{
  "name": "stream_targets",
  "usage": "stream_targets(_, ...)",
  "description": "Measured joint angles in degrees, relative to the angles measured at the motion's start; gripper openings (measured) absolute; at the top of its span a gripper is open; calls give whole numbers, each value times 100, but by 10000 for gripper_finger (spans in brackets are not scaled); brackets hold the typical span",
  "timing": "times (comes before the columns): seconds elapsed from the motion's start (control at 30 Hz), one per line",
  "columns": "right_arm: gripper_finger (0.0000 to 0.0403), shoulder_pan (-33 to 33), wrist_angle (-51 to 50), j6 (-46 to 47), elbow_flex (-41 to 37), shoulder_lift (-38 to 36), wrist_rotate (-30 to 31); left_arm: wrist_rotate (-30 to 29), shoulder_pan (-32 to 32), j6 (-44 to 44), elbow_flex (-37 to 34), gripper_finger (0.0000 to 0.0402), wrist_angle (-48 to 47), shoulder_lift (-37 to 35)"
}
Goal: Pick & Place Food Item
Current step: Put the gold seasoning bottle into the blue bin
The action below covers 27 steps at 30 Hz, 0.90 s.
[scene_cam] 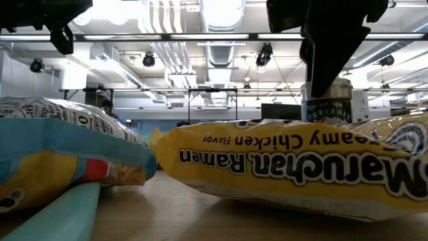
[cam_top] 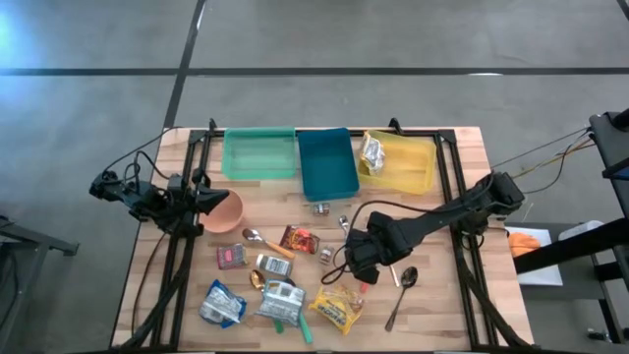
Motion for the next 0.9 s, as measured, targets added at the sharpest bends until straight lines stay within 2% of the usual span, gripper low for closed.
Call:
stream_targets(0.1, 368, -16, -47, -2, -25, -2, -2, 0, -1, 0, 0, 2, 0, 2)
stream_targets(0.43, 271, -11, -54, -2, -42, 0, 0, 0, -2, 0, 0, 2, 0, 2)
stream_targets(0.9, 270, -9, -125, 200, -42, -11, -26, 0, -2, 2, 0, 2, 3, 2)
